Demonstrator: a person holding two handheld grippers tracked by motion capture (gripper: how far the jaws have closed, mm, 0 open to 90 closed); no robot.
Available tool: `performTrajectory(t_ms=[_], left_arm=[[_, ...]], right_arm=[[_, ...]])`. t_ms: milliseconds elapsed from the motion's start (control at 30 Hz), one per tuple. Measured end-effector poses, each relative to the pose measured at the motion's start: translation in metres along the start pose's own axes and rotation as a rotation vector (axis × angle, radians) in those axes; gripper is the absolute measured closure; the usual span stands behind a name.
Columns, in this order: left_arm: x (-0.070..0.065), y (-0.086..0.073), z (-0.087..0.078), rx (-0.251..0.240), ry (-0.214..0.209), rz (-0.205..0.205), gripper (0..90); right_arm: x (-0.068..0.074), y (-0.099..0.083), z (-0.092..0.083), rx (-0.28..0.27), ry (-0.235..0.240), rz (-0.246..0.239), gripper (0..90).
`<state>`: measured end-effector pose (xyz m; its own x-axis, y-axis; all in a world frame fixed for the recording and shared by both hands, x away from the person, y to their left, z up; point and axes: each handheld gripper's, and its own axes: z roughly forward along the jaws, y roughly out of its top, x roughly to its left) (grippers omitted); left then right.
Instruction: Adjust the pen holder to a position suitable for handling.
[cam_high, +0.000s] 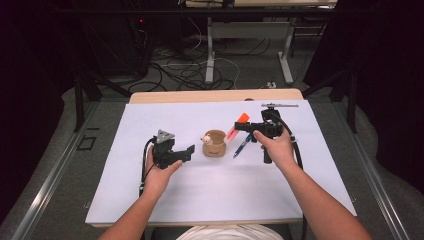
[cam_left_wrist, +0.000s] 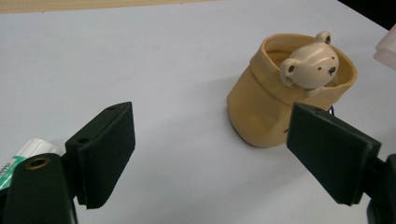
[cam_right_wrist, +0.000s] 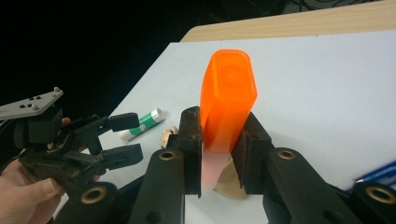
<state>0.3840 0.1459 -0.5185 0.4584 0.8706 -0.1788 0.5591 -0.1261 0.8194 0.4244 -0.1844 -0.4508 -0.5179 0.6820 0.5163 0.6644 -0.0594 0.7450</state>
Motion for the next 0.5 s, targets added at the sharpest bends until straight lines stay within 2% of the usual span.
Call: performTrajectory(t_ms=[67, 100, 200, 267, 500], left_arm=[[0.002, 0.0, 0.001, -0.001, 0.004, -0.005, 9.6], [0.002, 0.0, 0.001, 0.001, 0.004, -0.012, 3.9], [0.002, -0.001, 0.003, 0.002, 0.0, -0.008, 1.0], [0.002, -0.001, 0.003, 0.002, 0.001, -0.008, 0.3], [0.002, -0.002, 0.004, 0.015, 0.021, -0.007, 0.2]], right_arm=[[0.003, 0.004, 0.004, 0.008, -0.006, -0.015, 74.9], [0.006, 0.006, 0.01, 0.008, -0.022, -0.039, 74.9], [0.009, 0.008, 0.015, 0.018, -0.033, -0.06, 74.8], [0.011, 0.009, 0.021, 0.022, -0.041, -0.072, 74.8], [0.019, 0.009, 0.042, 0.057, -0.09, -0.158, 74.8]])
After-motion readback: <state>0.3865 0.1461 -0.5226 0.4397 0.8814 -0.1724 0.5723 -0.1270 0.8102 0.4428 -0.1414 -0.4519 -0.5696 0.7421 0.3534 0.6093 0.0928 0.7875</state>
